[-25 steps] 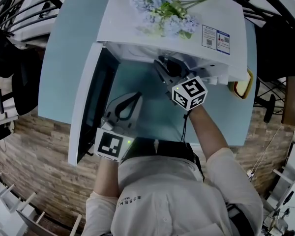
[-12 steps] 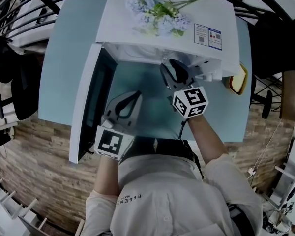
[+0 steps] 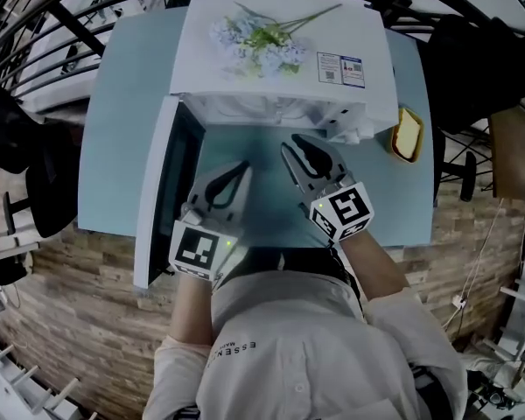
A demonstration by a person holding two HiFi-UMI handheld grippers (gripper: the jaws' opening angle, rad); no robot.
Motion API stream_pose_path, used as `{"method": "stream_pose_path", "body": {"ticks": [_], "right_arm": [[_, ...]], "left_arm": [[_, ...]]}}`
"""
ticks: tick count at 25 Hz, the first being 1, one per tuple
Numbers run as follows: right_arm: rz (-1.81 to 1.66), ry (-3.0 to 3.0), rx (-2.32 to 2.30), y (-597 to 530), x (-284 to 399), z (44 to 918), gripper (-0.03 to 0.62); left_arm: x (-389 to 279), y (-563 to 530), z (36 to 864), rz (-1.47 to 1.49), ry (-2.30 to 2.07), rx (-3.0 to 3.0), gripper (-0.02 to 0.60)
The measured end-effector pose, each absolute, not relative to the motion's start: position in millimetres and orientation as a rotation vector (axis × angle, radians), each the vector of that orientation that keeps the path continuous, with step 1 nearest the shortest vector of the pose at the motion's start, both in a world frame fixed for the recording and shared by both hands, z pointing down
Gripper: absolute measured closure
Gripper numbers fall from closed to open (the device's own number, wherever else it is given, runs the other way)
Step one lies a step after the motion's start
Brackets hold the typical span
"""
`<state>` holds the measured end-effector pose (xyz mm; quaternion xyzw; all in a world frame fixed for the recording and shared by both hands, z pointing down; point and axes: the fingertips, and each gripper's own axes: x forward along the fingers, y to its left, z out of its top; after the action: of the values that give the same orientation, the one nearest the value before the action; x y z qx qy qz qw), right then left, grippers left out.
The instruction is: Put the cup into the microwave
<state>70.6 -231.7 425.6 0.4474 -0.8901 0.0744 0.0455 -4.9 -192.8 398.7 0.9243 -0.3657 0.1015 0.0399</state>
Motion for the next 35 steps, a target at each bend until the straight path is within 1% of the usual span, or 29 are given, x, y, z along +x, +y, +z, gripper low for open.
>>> {"method": "stream_pose_path", "body": {"ticks": [4,7,12,16,35], "right_arm": [[0.198,-2.734,1.411,-218,78,398,0.553],[0.147,-2.774,1.434,-210,81,371,0.576],[0.054,-2.798,1.431,-208,84,341,0.579],[0.003,-2.790,1.429,-207,82,332,0.579],[-0.012,-2.795,1.403,-208,87,324,0.579]], "left_arm": [[-5,-196,382,0.284,-1.122,2.853,0.580],[-8,-198,372,0.271,-1.121,2.870,0.580],[-9,-204,363,0.304,-1.141,2.876,0.580],[-5,-207,348,0.265,-1.150,2.907,0.580],[-5,-207,334,0.247,-1.228,2.899,0.580]]}}
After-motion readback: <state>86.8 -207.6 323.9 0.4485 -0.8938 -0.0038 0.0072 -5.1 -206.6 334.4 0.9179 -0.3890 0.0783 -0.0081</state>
